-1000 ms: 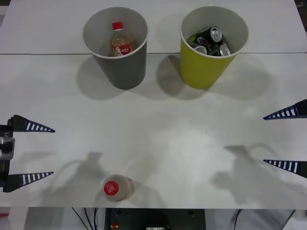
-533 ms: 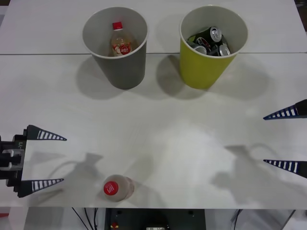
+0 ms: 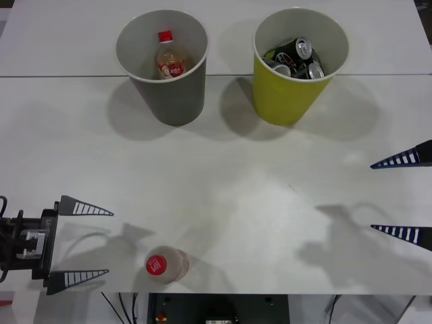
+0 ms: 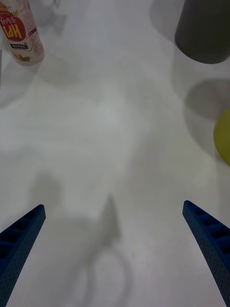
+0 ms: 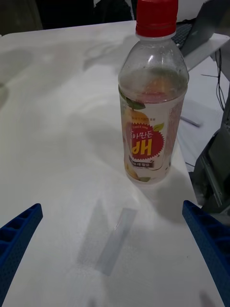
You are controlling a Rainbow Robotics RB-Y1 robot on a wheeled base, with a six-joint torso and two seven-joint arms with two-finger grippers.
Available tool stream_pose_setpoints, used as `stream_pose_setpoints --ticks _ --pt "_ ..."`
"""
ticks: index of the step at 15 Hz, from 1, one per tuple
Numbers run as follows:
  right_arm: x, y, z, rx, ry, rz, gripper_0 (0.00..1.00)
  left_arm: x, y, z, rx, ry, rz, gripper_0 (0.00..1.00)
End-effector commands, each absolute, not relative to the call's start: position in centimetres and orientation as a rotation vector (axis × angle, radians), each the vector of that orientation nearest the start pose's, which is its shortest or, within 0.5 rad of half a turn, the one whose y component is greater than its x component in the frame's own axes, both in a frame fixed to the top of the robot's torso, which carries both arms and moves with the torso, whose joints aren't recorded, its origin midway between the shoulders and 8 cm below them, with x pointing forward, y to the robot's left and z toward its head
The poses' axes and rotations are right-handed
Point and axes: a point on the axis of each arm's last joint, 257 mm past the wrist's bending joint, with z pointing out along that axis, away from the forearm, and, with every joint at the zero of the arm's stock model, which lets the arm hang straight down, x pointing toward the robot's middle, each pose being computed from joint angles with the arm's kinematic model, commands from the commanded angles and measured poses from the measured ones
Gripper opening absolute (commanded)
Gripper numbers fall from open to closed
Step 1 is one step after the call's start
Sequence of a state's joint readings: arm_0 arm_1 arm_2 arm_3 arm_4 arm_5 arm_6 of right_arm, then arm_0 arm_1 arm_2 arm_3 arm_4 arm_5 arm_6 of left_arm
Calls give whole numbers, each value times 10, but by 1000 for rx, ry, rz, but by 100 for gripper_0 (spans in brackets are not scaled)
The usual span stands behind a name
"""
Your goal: Put the can into the green bin and the plastic bottle into the gray bin
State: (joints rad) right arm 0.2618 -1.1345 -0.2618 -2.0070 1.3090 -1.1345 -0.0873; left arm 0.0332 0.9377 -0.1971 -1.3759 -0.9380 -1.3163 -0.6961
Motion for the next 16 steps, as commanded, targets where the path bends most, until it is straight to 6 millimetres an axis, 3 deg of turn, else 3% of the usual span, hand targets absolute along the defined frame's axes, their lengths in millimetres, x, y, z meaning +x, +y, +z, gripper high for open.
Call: stream_pose_setpoints --ticks 1,16 --pt "341 -286 -167 -1634 1596 209 100 304 223 -282 1523 1187 -641 100" --pt "341 -286 -167 -1634 1596 209 100 290 138 -291 1365 1087 -790 100"
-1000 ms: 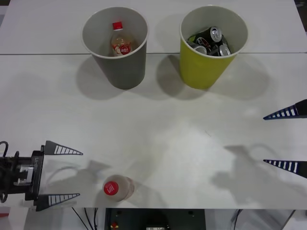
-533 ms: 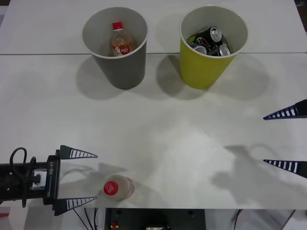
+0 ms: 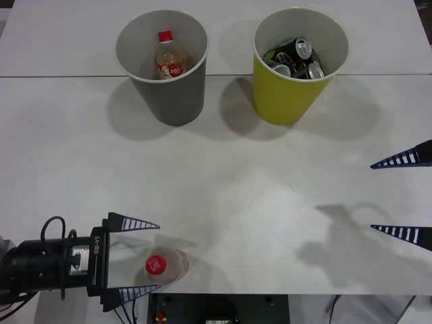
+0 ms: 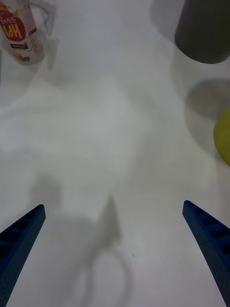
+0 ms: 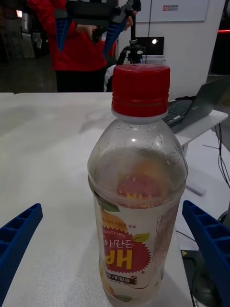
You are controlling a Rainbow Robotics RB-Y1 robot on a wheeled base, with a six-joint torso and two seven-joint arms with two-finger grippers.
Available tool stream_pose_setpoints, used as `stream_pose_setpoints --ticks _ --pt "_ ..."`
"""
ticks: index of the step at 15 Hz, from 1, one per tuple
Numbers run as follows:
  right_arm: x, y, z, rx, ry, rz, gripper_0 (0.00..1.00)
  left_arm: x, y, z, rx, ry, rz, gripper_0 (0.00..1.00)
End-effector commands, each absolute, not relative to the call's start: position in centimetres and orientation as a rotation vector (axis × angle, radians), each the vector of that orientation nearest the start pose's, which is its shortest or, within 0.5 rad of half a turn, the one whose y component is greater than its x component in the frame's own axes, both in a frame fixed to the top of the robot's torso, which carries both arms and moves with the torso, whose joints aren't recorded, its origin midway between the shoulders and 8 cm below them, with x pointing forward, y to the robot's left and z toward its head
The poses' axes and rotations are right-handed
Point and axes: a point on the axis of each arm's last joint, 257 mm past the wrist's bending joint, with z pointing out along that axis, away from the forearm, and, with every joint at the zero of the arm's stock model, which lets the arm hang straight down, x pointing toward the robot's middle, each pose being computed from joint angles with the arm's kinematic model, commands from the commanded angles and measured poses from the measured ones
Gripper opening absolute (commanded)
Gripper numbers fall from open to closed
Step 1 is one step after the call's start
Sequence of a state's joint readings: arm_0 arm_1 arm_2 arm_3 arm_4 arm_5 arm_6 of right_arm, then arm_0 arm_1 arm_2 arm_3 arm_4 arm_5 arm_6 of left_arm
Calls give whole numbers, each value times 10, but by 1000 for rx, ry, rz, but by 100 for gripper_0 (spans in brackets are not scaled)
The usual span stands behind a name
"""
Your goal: Put the can into the green bin and the plastic bottle into the gray bin
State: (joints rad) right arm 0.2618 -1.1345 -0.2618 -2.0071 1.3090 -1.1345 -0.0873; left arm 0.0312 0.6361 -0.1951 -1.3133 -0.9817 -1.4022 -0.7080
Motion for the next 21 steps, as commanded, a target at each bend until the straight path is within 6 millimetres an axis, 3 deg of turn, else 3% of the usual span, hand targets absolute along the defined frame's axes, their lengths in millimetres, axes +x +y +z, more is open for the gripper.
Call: stream_pose_setpoints --ticks 1,6,14,15,16,17,21 --pt "341 -286 -167 -1634 1596 209 100 289 133 -291 1360 1080 -794 100" --pt "341 -286 -167 -1634 1596 209 100 292 106 -295 1340 1064 -803 100" --pt "341 -286 -167 -1634 1596 209 100 301 87 -298 1351 1057 -813 100" --pt "341 -286 -167 -1634 1596 209 100 300 86 -299 1353 1060 -820 45" --pt "341 -286 -167 -1634 1596 209 100 300 86 -298 1347 1067 -826 13" --pt "341 -286 -167 -1634 1596 209 100 300 85 -299 1343 1077 -837 0" --pt "341 -286 -167 -1634 1596 209 100 299 84 -298 1336 1096 -871 0"
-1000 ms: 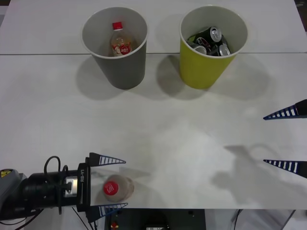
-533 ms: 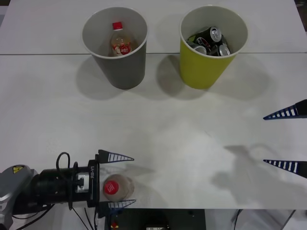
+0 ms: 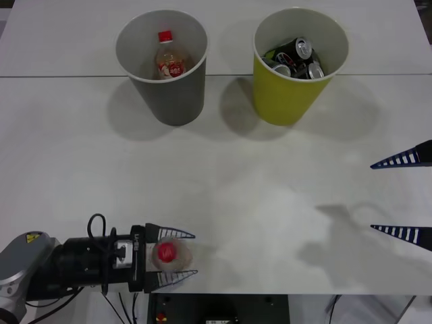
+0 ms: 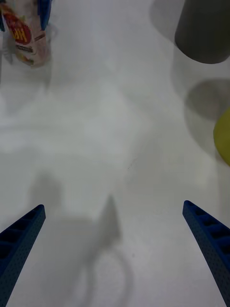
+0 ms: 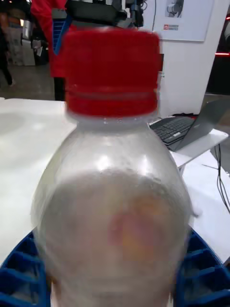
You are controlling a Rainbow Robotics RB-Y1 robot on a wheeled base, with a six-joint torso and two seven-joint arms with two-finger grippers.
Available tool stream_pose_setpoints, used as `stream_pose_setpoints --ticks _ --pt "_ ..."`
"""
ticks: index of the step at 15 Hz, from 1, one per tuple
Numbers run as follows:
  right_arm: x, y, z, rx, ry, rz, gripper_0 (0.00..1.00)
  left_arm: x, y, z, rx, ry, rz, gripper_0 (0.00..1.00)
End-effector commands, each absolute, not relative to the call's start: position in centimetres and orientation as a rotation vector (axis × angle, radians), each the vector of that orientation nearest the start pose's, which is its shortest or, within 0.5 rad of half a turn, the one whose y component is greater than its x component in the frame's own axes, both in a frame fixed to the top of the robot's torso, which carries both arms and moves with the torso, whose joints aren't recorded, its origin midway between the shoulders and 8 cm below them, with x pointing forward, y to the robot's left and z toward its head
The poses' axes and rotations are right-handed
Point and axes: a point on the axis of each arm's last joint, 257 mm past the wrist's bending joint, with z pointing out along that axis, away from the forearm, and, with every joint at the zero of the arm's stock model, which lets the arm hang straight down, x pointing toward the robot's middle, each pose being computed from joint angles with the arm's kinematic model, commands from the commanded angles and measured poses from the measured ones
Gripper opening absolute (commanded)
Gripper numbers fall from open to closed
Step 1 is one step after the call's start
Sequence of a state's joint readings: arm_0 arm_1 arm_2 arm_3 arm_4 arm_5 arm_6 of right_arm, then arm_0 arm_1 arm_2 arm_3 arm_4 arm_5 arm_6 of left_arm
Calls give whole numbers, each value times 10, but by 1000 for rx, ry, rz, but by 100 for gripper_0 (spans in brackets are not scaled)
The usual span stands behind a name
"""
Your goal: Put the can into the green bin and the plastic bottle into the gray bin
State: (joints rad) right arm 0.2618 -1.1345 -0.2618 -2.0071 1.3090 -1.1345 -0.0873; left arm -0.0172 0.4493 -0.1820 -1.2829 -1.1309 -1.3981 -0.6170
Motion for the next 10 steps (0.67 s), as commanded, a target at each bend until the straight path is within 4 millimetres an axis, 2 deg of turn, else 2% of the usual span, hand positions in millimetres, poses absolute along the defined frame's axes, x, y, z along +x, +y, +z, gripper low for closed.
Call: stream_pose_setpoints --ticks 1,6,10 --pt "341 -286 -167 -1634 1596 209 100 298 84 -297 1335 1097 -874 0" --pt "341 -286 -167 -1634 1596 209 100 303 87 -295 1330 1100 -865 0" --pt "341 -286 -167 -1634 1596 209 100 316 104 -282 1296 1159 -869 0"
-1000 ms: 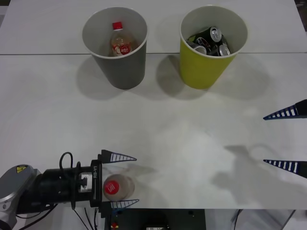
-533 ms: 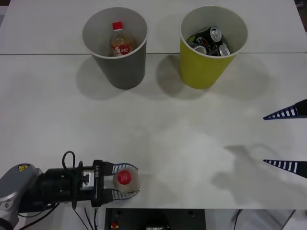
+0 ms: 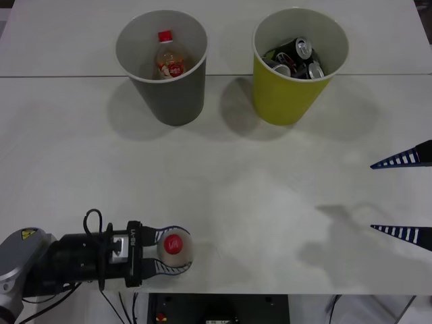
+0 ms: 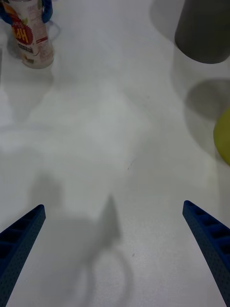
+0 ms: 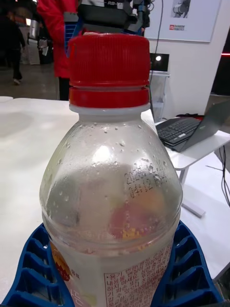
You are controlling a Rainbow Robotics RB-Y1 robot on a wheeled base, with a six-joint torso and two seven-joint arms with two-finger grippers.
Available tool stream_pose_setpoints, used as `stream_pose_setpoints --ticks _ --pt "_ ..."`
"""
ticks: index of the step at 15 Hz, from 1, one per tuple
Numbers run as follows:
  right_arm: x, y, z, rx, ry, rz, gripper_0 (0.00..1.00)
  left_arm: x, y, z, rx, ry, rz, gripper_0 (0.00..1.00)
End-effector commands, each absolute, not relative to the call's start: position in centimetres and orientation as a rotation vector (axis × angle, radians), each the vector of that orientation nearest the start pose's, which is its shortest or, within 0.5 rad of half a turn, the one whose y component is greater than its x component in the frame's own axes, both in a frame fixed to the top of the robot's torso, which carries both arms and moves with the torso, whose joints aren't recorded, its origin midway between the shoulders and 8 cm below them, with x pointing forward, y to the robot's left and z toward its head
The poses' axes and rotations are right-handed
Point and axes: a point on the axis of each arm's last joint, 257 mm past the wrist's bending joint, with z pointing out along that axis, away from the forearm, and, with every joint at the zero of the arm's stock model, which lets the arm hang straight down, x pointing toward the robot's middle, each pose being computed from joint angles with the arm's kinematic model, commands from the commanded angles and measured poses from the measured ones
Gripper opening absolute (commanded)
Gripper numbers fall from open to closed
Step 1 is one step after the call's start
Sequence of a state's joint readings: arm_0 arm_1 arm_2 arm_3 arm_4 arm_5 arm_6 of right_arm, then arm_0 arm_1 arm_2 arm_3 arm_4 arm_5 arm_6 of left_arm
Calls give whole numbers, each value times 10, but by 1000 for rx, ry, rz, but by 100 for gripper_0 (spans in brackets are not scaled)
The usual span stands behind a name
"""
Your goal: Put the can into the green bin and the plastic bottle into the gray bin
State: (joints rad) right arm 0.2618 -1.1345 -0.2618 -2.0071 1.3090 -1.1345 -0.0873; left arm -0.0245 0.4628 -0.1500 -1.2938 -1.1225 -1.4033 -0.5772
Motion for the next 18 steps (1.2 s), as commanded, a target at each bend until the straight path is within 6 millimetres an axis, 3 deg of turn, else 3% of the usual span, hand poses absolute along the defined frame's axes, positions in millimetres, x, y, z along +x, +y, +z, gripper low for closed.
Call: stream_pose_setpoints --ticks 1,9,16,18 --pt "341 -286 -167 -1634 1596 209 100 320 112 -277 1291 1189 -872 0" --pt "341 -286 -167 -1634 1596 209 100 370 193 -239 1266 1532 -744 0" --pt "341 -286 -167 -1634 1596 209 100 400 271 -197 1290 1838 -586 0" --pt "341 -286 -167 -1634 1596 209 100 406 294 -177 1301 1940 -521 0"
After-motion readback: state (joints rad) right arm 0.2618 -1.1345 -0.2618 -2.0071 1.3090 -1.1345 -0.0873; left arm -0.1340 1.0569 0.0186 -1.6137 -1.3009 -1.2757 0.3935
